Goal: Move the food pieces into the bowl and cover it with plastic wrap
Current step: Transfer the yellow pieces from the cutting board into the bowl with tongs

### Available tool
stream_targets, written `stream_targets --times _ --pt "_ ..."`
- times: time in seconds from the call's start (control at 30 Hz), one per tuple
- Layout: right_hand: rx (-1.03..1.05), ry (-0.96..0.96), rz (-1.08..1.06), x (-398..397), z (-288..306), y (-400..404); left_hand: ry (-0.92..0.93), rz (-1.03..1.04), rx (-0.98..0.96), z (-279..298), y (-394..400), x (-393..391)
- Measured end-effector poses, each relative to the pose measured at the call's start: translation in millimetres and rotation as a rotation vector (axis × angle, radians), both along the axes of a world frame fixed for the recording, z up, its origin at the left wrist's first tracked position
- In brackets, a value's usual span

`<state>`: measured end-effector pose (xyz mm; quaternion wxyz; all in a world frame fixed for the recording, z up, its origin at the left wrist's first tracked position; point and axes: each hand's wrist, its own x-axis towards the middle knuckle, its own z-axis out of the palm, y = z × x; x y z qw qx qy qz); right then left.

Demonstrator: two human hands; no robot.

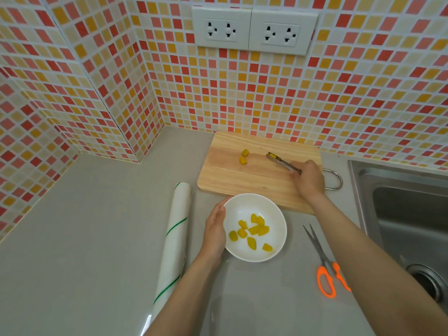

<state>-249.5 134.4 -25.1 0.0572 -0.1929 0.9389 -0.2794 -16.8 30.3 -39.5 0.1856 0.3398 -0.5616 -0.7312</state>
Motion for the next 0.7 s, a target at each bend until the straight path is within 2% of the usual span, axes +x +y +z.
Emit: stream_targets --times 0.17,0.3,0.43,0.57,0.7 --pt "-0.055 0.080 0.088 29.0 19.1 27.6 -0.010 -0.005 0.001 3.1 0.1 0.0" --pt "-0.187 0.047 0.283 73.9 43.0 60.2 -0.013 -0.010 0.005 4.3 0.7 0.5" --pt "-0.078 -0.026 0.490 110.7 53.7 81.8 -0.011 -0.011 0.008 6.8 1.6 1.0" --pt "0.082 -0.098 0.587 119.3 60.1 84.8 -0.004 0.001 0.020 8.5 2.1 -0.1" --pt "0.000 -0.058 0.550 102.8 68.0 77.5 -0.007 0.003 0.016 8.8 1.8 0.6"
